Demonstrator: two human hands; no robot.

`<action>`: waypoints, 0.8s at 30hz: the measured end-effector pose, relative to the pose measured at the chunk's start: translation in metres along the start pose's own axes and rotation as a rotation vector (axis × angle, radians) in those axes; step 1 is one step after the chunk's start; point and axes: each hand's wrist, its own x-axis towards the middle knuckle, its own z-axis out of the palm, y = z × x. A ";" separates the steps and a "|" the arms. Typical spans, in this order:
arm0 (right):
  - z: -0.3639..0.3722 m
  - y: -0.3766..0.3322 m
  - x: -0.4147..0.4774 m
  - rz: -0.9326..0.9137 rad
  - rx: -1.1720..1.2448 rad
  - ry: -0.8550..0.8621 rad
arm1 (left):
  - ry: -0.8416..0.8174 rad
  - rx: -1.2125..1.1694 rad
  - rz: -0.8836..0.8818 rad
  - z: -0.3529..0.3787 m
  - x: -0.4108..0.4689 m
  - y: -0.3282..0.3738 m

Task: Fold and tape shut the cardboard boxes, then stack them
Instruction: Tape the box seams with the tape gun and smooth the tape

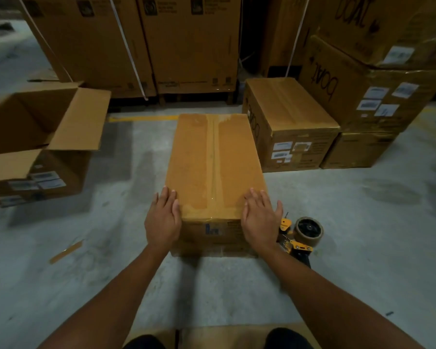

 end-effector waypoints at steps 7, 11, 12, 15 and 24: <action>-0.017 -0.027 -0.015 -0.029 -0.072 -0.261 | -0.363 0.454 0.433 -0.020 -0.008 0.011; -0.026 -0.005 0.000 -0.368 -0.259 -0.450 | -0.463 0.497 0.456 -0.027 -0.002 0.018; -0.029 -0.003 0.007 -0.430 -0.287 -0.496 | -0.484 0.496 0.467 -0.029 0.002 0.018; -0.039 -0.004 0.027 -0.600 -0.320 -0.570 | -0.606 0.454 0.520 -0.036 0.015 0.027; -0.017 0.001 0.023 -0.503 -0.283 -0.418 | -0.434 0.393 0.491 -0.002 0.006 0.064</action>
